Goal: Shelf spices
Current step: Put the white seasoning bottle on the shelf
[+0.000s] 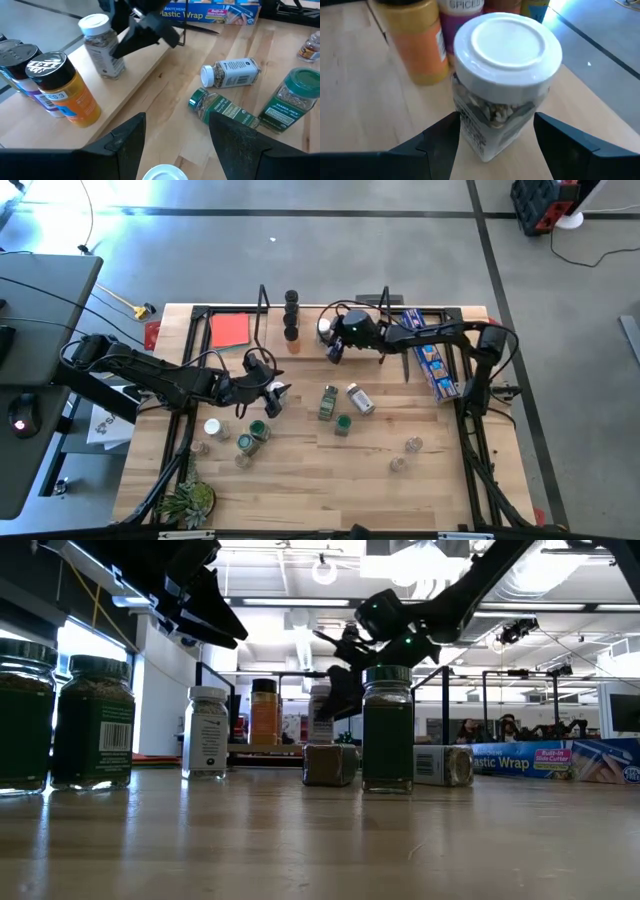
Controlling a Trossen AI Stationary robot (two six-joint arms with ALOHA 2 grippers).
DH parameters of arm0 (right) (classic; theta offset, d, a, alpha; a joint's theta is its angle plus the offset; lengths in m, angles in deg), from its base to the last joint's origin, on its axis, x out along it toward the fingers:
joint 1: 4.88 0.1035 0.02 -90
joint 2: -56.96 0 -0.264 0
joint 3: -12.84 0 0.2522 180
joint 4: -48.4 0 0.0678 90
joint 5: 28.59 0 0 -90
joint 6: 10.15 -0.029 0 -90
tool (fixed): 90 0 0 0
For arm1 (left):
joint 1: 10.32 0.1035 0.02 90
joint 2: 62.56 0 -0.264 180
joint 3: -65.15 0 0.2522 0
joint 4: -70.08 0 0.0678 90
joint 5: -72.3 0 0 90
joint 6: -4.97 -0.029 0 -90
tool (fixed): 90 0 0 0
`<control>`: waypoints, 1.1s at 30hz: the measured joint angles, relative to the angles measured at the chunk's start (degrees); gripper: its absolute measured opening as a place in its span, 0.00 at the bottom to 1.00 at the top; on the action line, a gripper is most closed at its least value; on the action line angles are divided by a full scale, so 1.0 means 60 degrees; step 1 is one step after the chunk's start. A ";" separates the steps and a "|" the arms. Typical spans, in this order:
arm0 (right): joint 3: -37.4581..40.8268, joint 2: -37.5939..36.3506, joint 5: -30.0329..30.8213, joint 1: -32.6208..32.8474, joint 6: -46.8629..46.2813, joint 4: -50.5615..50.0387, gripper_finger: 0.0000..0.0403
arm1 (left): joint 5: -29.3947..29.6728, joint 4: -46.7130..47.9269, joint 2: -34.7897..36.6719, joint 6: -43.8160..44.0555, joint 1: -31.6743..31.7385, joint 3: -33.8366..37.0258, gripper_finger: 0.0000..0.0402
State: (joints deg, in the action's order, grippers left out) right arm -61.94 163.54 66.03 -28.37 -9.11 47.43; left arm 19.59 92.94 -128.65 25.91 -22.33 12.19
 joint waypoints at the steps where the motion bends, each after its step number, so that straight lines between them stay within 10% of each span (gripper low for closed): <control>1: -0.0119 0.0088 0.0041 0.0000 -0.0059 -0.0013 0.61 | -0.0022 0.0010 0.0000 -0.0002 0.0000 0.0000 0.52; 33: -0.2148 0.1112 -0.0429 -0.0903 0.0451 -0.0084 0.61 | -0.0038 -0.0079 0.0000 -0.0010 0.0000 0.0000 0.52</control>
State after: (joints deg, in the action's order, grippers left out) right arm -74.83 170.21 63.45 -33.79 -6.40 46.93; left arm 19.36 92.46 -128.65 25.85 -22.33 12.19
